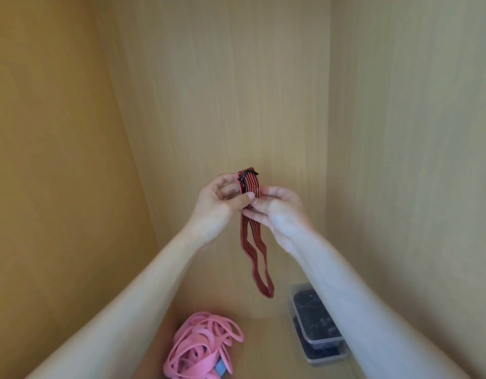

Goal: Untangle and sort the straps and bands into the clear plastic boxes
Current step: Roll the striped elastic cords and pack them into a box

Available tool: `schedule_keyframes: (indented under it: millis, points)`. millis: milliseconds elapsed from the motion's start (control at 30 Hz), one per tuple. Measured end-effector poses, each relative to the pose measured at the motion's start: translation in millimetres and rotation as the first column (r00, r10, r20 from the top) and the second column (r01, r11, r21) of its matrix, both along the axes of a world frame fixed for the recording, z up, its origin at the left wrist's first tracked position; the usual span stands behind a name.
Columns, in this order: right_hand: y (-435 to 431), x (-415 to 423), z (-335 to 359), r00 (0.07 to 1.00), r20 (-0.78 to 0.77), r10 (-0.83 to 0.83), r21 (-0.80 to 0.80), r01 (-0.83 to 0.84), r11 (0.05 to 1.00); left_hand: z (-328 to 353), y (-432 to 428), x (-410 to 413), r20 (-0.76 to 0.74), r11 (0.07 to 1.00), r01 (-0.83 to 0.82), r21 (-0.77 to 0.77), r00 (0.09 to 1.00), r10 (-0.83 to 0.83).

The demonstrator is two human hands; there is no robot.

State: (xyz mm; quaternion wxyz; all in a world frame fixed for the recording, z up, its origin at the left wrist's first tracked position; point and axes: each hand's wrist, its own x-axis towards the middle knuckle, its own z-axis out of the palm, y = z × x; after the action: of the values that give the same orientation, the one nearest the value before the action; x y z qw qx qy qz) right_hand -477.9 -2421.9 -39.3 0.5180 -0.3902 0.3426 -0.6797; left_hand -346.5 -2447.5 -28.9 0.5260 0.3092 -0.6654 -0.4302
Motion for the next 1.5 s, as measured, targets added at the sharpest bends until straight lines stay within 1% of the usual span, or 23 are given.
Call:
schedule_keyframes:
  millis: [233,433,567,667,767,833,967,1033,1133,1200,1300,1367,1433,1500]
  points:
    - [-1,-1,2,0.999,-0.011,-0.046,-0.009,0.046,0.999,-3,2,-5,0.012,0.999,0.03,0.015,0.999,-0.03]
    - [1,1,1,0.997,-0.036,-0.064,0.008,0.065,0.998,-3,-2,-6,0.135,0.999,-0.022,-0.045,0.99,0.028]
    - [0,-1,1,0.99,-0.12,-0.076,-0.005,0.076,0.997,-3,-4,-5,0.187,0.998,-0.041,-0.047,0.981,0.049]
    - [1,-6,4,0.959,-0.274,-0.068,0.01,0.073,0.997,-2,-5,-3,0.213,0.998,-0.043,-0.052,0.976,0.053]
    - [1,-16,9,0.899,-0.428,-0.088,0.012,0.103,0.995,-1,-4,-1,0.21,1.0,0.0,0.0,0.978,0.0]
    - [-1,-23,11,0.878,-0.464,-0.119,-0.029,0.119,0.993,-3,-4,0,0.189,0.996,0.065,0.067,0.979,-0.076]
    - [6,-23,15,0.868,-0.49,-0.085,-0.115,0.032,0.993,-11,-5,-4,0.147,0.981,0.15,0.119,0.975,-0.167]
    - [9,-21,14,0.858,-0.506,-0.089,-0.134,0.024,0.991,-13,-6,-7,0.122,0.981,0.143,0.135,0.98,-0.159]
    - [5,-20,11,0.817,-0.564,-0.124,-0.139,0.055,0.989,-13,-6,-11,0.106,0.975,0.096,0.198,0.987,-0.118]
    - [1,-20,9,0.794,-0.591,-0.142,-0.142,0.071,0.987,-14,-7,-11,0.138,0.971,0.062,0.232,0.986,-0.096]
    - [-4,-20,7,0.758,-0.632,-0.164,-0.166,0.075,0.983,-17,-11,-11,0.217,0.976,0.026,0.215,0.973,-0.074]
    - [-6,-20,6,0.738,-0.651,-0.177,-0.184,0.072,0.98,-19,-15,-10,0.235,0.977,0.015,0.215,0.97,-0.066]
    - [-6,-20,4,0.723,-0.669,-0.169,-0.176,0.066,0.982,-20,-18,-9,0.23,0.971,0.034,0.237,0.969,-0.09]
    - [-5,-22,5,0.745,-0.654,-0.133,-0.146,0.049,0.988,-21,-19,-7,0.18,0.959,0.096,0.268,0.973,-0.148]
